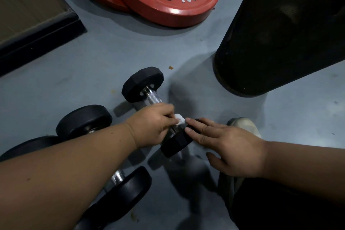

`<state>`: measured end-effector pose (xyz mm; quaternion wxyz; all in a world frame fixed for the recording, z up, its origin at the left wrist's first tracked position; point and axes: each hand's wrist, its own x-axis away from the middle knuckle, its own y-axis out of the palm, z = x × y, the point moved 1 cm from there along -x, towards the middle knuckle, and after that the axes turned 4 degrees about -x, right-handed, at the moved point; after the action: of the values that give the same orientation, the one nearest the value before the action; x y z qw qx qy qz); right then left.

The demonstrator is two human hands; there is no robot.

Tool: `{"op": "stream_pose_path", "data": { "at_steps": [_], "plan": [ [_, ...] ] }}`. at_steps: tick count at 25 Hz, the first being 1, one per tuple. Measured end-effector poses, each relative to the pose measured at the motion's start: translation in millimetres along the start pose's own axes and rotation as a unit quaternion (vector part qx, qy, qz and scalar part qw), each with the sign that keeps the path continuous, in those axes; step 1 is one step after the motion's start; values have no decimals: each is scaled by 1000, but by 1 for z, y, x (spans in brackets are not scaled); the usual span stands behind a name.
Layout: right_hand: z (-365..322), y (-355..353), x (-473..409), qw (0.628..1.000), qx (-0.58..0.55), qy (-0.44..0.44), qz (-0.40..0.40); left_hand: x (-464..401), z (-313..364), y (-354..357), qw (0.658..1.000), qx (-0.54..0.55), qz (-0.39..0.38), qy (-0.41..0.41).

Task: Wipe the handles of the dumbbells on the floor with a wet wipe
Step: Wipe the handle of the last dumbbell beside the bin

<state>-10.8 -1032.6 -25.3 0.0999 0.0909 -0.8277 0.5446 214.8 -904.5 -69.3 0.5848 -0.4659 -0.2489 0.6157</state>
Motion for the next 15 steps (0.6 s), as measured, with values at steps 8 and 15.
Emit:
{"op": "stream_pose_path", "data": {
  "at_steps": [8,15],
  "plan": [
    [-3,-2,-1,1000,1,-3,17,0,-13,-9,996,15,27,-89],
    [-19,-7,-5,996,60,-58,41,10,-23,-24,982,-11,53,-181]
  ]
}}
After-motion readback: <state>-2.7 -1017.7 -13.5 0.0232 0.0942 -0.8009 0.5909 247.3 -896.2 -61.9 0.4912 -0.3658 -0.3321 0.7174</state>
